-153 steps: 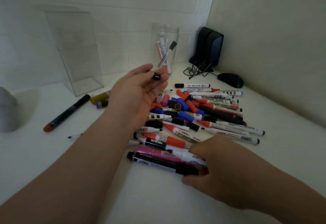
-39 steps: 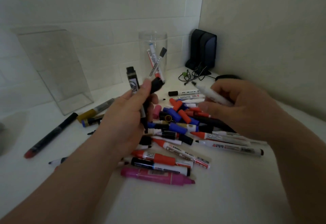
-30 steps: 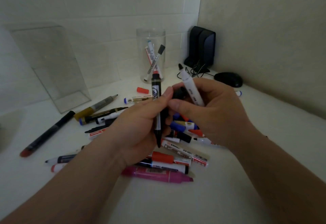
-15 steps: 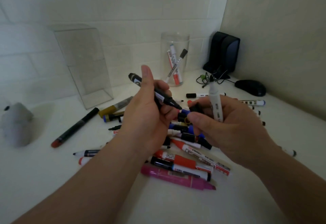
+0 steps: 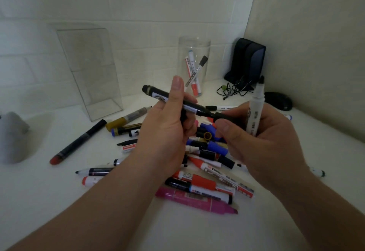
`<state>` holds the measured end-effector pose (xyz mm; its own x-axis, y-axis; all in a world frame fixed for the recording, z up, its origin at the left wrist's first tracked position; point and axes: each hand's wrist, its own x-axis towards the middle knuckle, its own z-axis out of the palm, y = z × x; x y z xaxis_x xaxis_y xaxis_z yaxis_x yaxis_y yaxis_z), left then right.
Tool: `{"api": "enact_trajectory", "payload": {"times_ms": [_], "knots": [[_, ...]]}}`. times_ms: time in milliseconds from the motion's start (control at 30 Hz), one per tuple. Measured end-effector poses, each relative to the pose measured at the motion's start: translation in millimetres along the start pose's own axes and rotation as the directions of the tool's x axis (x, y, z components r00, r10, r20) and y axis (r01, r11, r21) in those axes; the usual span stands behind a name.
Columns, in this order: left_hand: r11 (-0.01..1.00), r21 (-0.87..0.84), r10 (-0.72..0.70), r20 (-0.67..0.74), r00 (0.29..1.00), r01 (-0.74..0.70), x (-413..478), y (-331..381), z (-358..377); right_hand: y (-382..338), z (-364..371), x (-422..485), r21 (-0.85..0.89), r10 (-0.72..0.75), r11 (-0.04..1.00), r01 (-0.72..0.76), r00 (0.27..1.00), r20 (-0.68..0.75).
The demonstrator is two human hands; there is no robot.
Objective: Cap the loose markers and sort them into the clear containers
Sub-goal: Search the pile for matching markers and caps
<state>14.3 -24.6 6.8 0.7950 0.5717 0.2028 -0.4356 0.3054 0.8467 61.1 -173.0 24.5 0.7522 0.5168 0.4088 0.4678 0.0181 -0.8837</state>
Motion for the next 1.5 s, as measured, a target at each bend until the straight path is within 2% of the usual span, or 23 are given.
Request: {"api": "enact_trajectory", "payload": {"times_ms": [133, 233, 333, 400, 500, 633, 733, 800, 833, 900, 933, 1000, 1033, 1067, 1167, 1333, 1433, 1500], "knots": [[0.997, 0.076, -0.020, 0.070, 0.997, 0.014, -6.2, 1.8, 1.2, 0.8, -1.0, 3.5, -0.031, -0.007, 1.000, 0.005, 0.996, -0.088], [0.994, 0.105, -0.050, 0.093, 0.994, 0.040, -10.2, 1.8, 2.9, -0.5, -1.4, 4.8, -0.007, 0.010, 1.000, -0.010, 0.999, -0.053], [0.994, 0.085, -0.071, 0.114, 0.991, 0.062, -13.4, 0.4, 5.2, -1.8, -2.2, 4.4, 0.092, 0.059, 0.994, -0.058, 0.998, -0.012], [0.995, 0.098, -0.037, 0.135, 0.990, 0.024, -14.1, -2.3, 5.6, -0.6, -1.8, 4.7, 0.177, 0.094, 0.979, -0.097, 0.995, 0.025], [0.987, 0.160, 0.006, 0.169, 0.986, -0.033, -14.6, -7.4, 4.5, 5.1, 0.2, 8.7, 0.331, 0.190, 0.918, -0.217, 0.975, 0.112], [0.988, 0.151, -0.034, 0.135, 0.990, 0.013, -13.5, -6.1, 6.3, 9.8, -0.7, 15.1, 0.443, 0.233, 0.846, -0.296, 0.953, 0.191], [0.994, -0.039, -0.105, 0.035, 0.994, 0.106, -9.7, 7.0, 2.7, 11.7, -6.3, 15.5, 0.367, 0.230, 0.889, -0.274, 0.960, 0.159], [0.974, -0.190, -0.137, -0.056, 0.989, 0.125, -3.8, 16.7, -4.9, 14.5, -10.7, 15.5, 0.186, 0.200, 0.959, -0.213, 0.976, 0.084], [0.970, -0.204, -0.157, -0.096, 0.983, 0.135, -1.4, 19.7, -8.4, 15.3, -12.2, 15.3, 0.087, 0.171, 0.981, -0.176, 0.983, 0.064], [0.985, -0.082, -0.166, -0.156, 0.974, 0.155, -0.6, 20.9, -10.5, 14.6, -13.4, 13.5, -0.030, 0.127, 0.992, -0.125, 0.989, 0.079], [0.984, 0.079, -0.144, -0.171, 0.975, 0.159, -1.9, 19.2, -8.8, 12.5, -12.9, 12.0, -0.057, 0.109, 0.993, -0.103, 0.989, 0.102], [0.876, 0.458, -0.093, -0.145, 0.985, 0.150, -6.2, 14.5, -3.1, 8.3, -12.6, 8.8, -0.094, 0.071, 0.994, -0.060, 0.990, 0.119], [0.798, 0.588, -0.074, -0.126, 0.989, 0.135, -8.4, 12.8, -1.2, 7.0, -13.6, 8.0, -0.123, 0.049, 0.992, -0.035, 0.993, 0.110], [0.754, 0.646, -0.055, -0.119, 0.991, 0.119, -9.8, 11.2, -0.7, 5.3, -14.8, 7.5, -0.157, 0.028, 0.988, -0.011, 0.994, 0.106], [0.810, 0.585, 0.030, -0.110, 0.993, 0.041, -14.1, 13.1, -0.1, 4.8, -15.9, 7.6, -0.124, 0.024, 0.992, -0.009, 0.992, 0.123], [0.740, 0.650, 0.201, 0.027, 0.979, -0.170, -26.2, 14.4, 1.9, 4.4, -19.0, 9.6, 0.174, 0.088, 0.978, -0.116, 0.983, 0.162], [0.708, 0.668, 0.210, 0.111, 0.971, -0.230, -26.5, 13.1, 1.5, 6.1, -21.9, 13.0, 0.322, 0.153, 0.927, -0.191, 0.978, 0.141], [0.649, 0.715, 0.186, 0.180, 0.966, -0.258, -25.9, 11.5, 0.0, 8.4, -24.9, 16.4, 0.432, 0.227, 0.865, -0.254, 0.967, 0.113]]}}
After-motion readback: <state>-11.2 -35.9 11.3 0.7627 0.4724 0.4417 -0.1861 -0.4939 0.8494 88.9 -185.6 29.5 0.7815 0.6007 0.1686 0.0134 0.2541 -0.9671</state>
